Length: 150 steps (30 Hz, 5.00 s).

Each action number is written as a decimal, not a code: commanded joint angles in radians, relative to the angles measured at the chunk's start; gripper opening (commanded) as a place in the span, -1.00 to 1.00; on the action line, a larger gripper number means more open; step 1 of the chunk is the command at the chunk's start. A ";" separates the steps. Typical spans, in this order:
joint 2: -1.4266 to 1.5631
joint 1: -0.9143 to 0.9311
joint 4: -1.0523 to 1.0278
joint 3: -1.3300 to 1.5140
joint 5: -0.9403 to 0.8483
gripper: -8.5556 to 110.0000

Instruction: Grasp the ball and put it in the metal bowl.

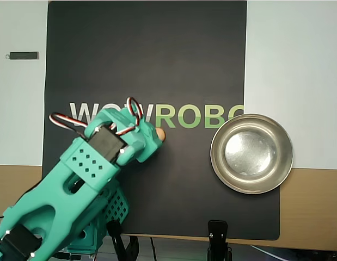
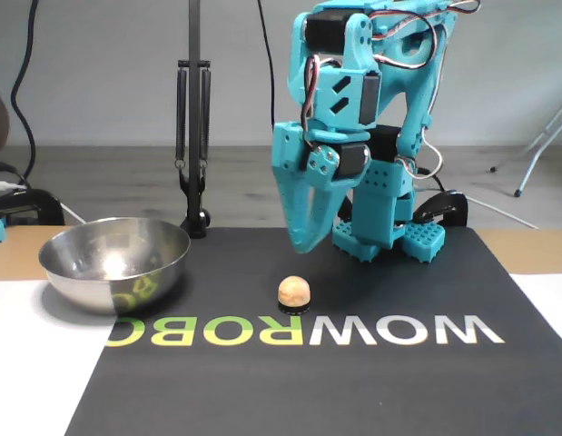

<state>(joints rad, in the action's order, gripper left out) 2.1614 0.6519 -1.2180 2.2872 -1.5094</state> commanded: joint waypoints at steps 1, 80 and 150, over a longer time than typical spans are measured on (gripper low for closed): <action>0.066 0.000 0.043 0.043 -0.005 -0.85; 0.187 0.026 0.195 0.218 -0.005 -0.23; 0.261 0.097 0.144 0.270 -0.005 0.12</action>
<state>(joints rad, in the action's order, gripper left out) 2.4176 0.7409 -1.0815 2.5571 -1.5110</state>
